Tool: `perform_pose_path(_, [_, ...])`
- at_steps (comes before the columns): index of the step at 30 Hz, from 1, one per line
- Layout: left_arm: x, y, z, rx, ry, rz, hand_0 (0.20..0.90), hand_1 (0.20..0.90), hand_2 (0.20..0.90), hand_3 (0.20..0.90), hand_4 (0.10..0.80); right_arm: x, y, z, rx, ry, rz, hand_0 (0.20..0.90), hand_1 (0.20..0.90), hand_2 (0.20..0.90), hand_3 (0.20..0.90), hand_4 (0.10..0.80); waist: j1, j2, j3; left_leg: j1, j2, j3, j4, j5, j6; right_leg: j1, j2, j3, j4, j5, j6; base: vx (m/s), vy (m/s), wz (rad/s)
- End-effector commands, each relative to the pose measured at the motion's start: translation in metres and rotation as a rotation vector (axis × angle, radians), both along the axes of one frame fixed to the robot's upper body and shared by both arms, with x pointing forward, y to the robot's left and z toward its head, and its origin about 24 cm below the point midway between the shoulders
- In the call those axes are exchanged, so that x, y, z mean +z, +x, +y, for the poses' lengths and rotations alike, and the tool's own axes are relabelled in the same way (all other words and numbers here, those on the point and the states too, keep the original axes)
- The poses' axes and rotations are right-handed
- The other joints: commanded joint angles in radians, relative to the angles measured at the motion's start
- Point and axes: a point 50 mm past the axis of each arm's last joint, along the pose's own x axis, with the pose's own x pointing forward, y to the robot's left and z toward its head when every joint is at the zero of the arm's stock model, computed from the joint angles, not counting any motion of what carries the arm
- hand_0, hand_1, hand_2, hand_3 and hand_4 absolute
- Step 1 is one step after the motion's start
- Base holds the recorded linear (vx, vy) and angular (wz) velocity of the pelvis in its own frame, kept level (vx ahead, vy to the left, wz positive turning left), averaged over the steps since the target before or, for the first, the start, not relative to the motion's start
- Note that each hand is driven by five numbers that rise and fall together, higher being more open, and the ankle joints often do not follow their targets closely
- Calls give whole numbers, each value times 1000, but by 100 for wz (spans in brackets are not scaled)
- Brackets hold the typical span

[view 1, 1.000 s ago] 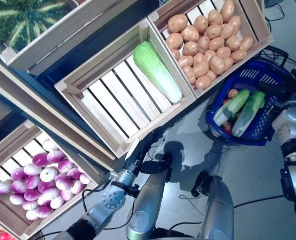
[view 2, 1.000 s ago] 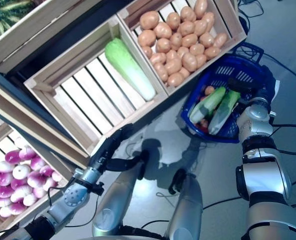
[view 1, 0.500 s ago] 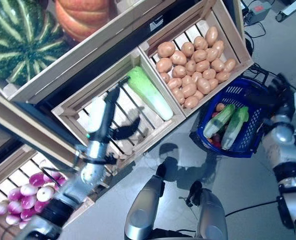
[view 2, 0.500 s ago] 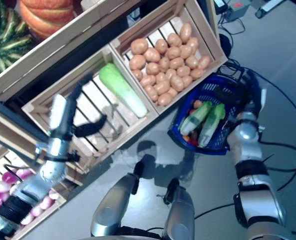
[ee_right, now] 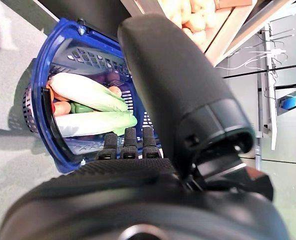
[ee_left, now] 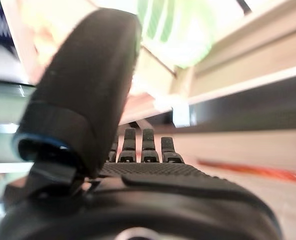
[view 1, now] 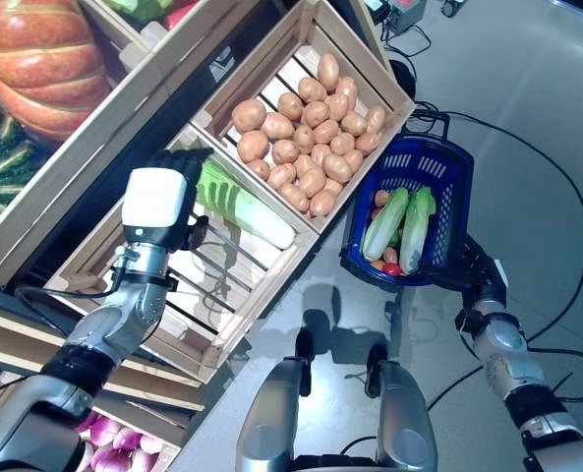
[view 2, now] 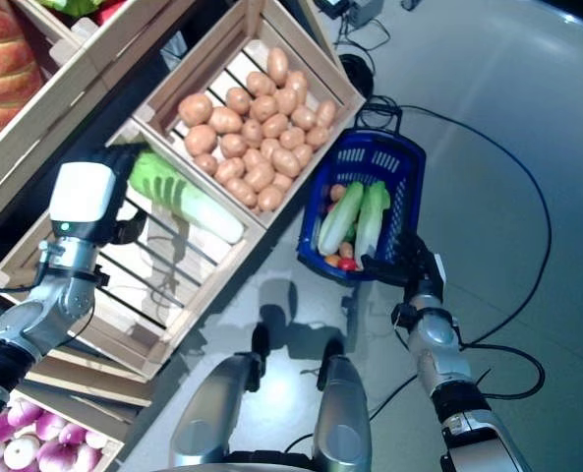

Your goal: Put vegetables into the basket

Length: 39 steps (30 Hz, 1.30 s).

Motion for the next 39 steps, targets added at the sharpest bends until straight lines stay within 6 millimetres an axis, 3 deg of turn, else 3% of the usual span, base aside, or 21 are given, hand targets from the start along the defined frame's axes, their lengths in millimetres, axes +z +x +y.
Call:
perform_pose_path(1, [34,11,11,64,49,-94,900,900,900,900,800,44,18,2,85,-56,-168,900,900,900,900,800,-29,3,-61,-35,6,8,22,51,-11,7,23,1,-89,176,-79,-61,35,-14])
perform_pose_path(7, [30,26,21,167,40,-16,900,900,900,900,800,50,28,12,108,-43,-177,900,900,900,900,800,-48,-10,-28,-80,14,26,52,45,-7,-49,37,28,-70,186,-70,-50,33,-7])
perform_pose_path(24, [60,52,26,306,33,-34,900,900,900,900,800,71,45,24,138,-26,-223,900,900,900,900,800,-71,-36,11,-235,27,49,141,21,4,-217,75,52,7,190,-63,-44,26,-3])
perform_pose_path(39, [91,65,26,387,357,-27,900,900,900,900,800,82,53,23,141,0,-232,900,900,900,900,800,-87,-43,11,-348,39,59,186,-4,9,-355,91,75,53,195,-56,-11,29,-1])
